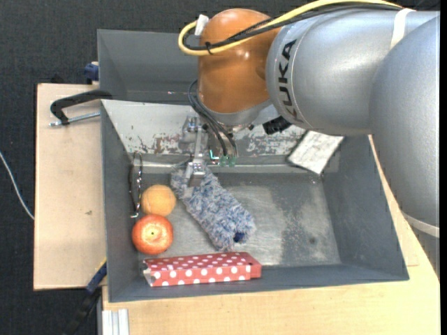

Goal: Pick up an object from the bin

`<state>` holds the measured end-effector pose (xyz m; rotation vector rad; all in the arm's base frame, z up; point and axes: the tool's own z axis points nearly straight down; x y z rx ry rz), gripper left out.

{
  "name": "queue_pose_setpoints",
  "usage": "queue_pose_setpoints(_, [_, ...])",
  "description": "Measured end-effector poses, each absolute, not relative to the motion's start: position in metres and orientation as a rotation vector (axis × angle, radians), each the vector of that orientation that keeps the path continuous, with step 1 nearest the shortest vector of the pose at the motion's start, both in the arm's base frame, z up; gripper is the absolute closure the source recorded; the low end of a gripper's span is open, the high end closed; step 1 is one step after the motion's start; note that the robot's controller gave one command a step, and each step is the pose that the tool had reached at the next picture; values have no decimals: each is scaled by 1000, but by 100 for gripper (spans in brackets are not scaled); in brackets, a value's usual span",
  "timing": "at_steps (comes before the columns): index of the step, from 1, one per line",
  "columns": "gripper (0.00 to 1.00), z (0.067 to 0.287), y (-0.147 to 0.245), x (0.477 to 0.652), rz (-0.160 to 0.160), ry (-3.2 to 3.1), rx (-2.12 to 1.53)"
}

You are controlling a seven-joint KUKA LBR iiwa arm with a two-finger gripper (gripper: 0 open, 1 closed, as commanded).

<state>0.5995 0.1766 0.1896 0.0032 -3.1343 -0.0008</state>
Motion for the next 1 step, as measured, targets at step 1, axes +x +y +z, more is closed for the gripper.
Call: queue_pose_setpoints(1, [0, 195, 176, 601, -3, -3143, 1])
